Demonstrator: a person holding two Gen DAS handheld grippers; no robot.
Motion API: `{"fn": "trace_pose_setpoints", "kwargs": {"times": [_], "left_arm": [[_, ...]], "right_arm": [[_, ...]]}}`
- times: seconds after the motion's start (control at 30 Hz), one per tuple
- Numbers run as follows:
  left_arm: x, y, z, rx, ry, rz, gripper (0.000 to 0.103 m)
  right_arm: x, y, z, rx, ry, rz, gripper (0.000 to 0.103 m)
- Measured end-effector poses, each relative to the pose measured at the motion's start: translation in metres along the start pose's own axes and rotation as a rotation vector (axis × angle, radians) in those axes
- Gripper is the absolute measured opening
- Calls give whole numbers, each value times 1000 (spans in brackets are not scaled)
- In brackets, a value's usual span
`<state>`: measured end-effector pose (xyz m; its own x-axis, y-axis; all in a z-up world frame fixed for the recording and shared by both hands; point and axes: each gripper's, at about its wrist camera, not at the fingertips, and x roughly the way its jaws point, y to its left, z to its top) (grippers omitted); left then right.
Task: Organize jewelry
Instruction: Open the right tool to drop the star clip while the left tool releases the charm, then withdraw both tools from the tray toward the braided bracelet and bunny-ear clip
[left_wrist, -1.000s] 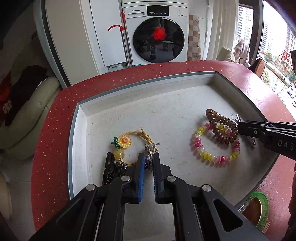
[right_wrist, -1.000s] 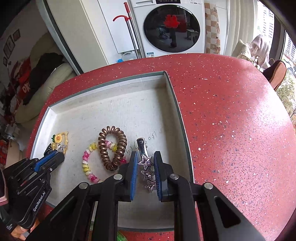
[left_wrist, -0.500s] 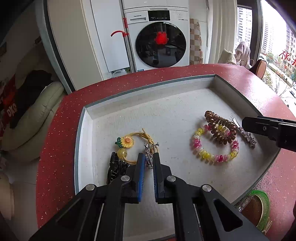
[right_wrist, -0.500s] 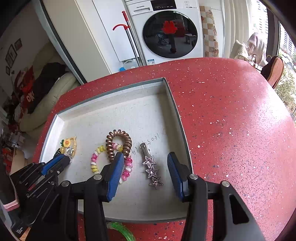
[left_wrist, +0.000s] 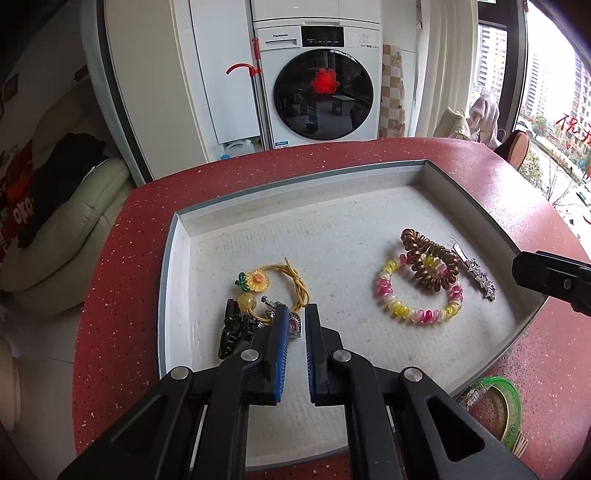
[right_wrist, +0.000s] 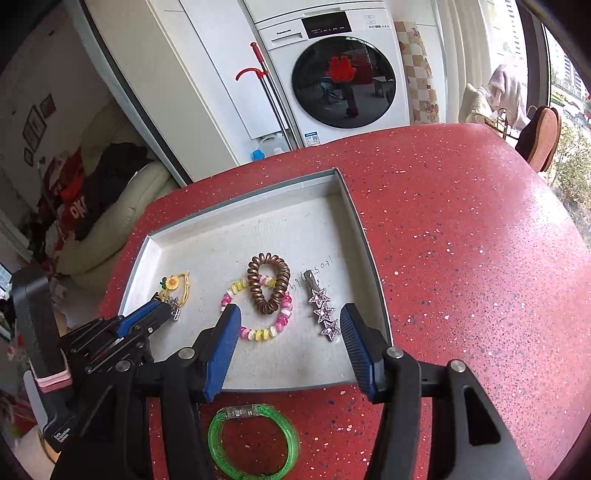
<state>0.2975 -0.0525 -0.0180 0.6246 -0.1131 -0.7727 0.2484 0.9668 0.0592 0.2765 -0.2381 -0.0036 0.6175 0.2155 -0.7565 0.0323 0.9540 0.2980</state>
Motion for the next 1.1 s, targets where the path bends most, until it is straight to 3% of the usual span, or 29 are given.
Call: {"fn": "trace_pose_setpoints", "kwargs": {"times": [0.37, 0.4, 0.43, 0.47, 0.7, 0.8, 0.97, 1.0, 1.03, 1.1], "left_arm": [[-17, 4, -1, -8, -24, -7, 30], [-19, 4, -2, -8, -26, -5, 43], [-21, 5, -2, -10, -25, 2, 98], [-25, 7, -4, -20, -44, 24, 103], [-40, 8, -8, 0, -81, 44, 103], [-49, 8, -13, -2, -91, 46, 103], [-64, 8, -26, -17, -84, 27, 103], [-67, 8, -29, -17, -84, 25, 103], [-70, 8, -33, -17, -85, 24, 103], [-76, 8, -40, -15, -85, 23, 103]], "right_arm": [[-14, 1, -10, 10, -8, 32, 60], [-16, 2, -12, 11, -10, 36, 61], [-18, 2, -13, 11, -13, 37, 62], [-20, 2, -14, 11, -14, 38, 65], [-33, 0, -26, 24, -18, 47, 67], [-38, -1, -32, 25, -17, 68, 84], [-51, 4, -46, 3, -47, 81, 88], [-53, 4, -49, 0, -55, 80, 91], [-55, 4, -52, 0, -58, 82, 102], [-58, 3, -57, 9, -69, 100, 103]]}}
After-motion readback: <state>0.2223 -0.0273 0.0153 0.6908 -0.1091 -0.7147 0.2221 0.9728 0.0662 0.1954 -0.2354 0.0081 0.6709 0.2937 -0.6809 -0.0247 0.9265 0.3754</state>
